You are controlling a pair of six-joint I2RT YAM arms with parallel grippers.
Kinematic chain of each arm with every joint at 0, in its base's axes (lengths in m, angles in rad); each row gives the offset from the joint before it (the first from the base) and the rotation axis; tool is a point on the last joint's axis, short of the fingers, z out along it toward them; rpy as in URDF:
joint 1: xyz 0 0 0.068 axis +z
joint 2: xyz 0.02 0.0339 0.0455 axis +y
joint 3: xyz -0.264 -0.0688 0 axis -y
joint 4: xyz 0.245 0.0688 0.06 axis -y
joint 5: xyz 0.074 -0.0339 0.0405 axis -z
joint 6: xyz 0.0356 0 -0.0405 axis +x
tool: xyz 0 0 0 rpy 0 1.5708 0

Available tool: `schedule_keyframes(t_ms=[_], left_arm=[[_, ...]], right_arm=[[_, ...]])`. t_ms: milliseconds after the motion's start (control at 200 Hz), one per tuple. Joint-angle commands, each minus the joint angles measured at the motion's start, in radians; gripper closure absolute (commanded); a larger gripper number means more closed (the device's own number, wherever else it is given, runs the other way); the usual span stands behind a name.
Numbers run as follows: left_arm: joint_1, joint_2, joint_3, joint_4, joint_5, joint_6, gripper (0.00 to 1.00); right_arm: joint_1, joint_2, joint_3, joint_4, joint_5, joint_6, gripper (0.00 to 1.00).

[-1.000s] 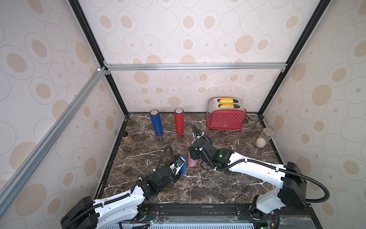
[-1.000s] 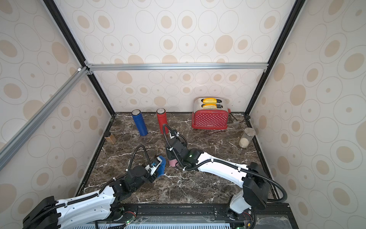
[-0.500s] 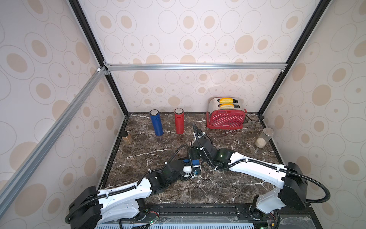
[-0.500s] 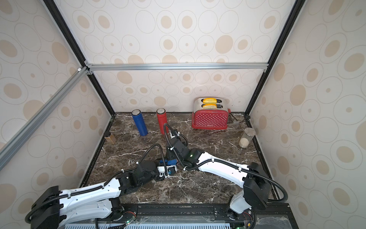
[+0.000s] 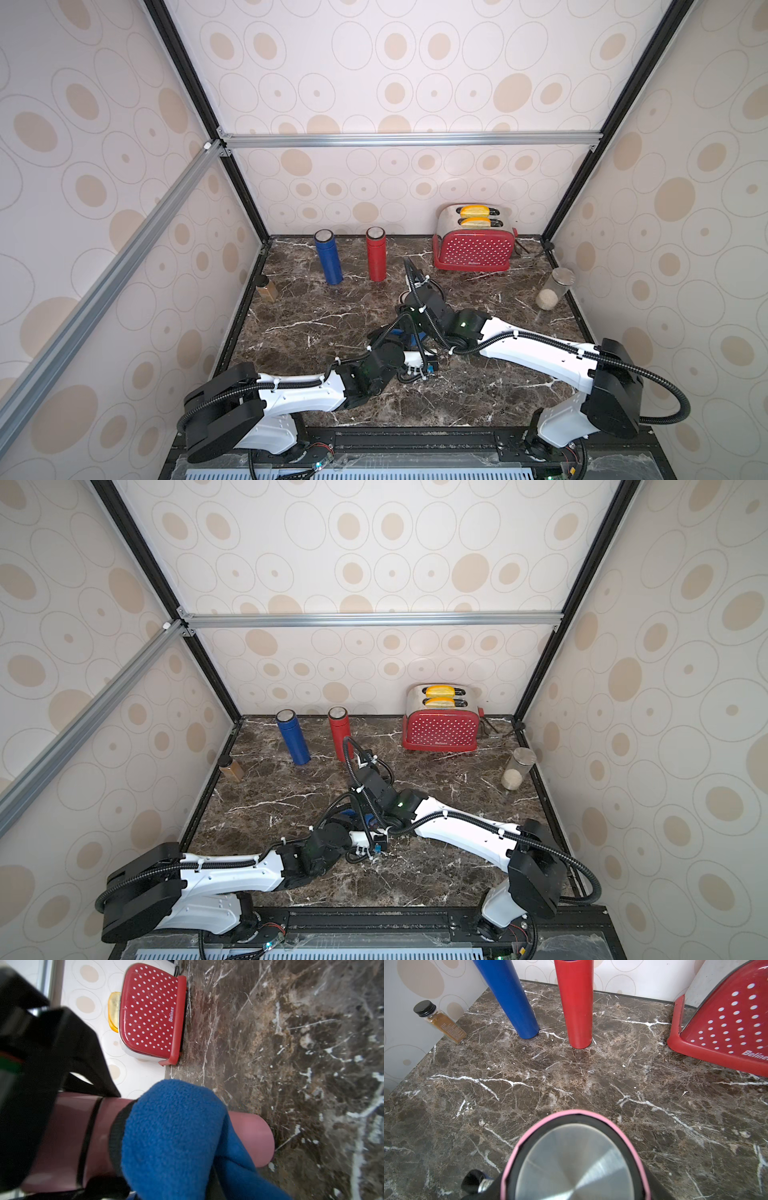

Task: Wipe the surface of the thermos
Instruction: Wipe the dirt from the surface of the thermos.

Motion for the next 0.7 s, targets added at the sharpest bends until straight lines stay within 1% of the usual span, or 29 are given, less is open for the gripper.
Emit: schedule_keyframes(t_ms=[0, 85, 175, 245, 411, 546, 631, 696], left_arm=[[0.010, -0.006, 0.041, 0.131, -0.103, 0.082, 1.00], [0.010, 0.012, 0.032, 0.202, -0.146, 0.099, 1.00], [0.010, 0.057, 0.011, 0.250, -0.156, 0.087, 1.00], [0.010, 0.118, -0.016, 0.294, -0.150, 0.061, 1.00], [0.010, 0.290, -0.070, 0.425, -0.191, -0.044, 1.00], [0.009, 0.422, -0.070, 0.462, -0.228, -0.098, 1.00], [-0.001, 0.489, -0.071, 0.566, -0.248, -0.054, 1.00], [-0.002, 0.510, -0.064, 0.601, -0.256, -0.017, 1.00]], right_arm=[[0.019, 0.070, -0.051, -0.176, -0.181, 0.079, 1.00], [0.019, 0.069, -0.054, -0.176, -0.181, 0.080, 1.00], [0.018, 0.069, -0.054, -0.175, -0.186, 0.081, 1.00], [0.018, 0.069, -0.053, -0.178, -0.186, 0.081, 1.00], [0.018, 0.060, -0.057, -0.185, -0.183, 0.082, 1.00], [0.018, 0.057, -0.055, -0.196, -0.177, 0.085, 1.00], [0.019, 0.060, -0.051, -0.200, -0.175, 0.086, 1.00], [0.018, 0.067, -0.043, -0.204, -0.176, 0.086, 1.00]])
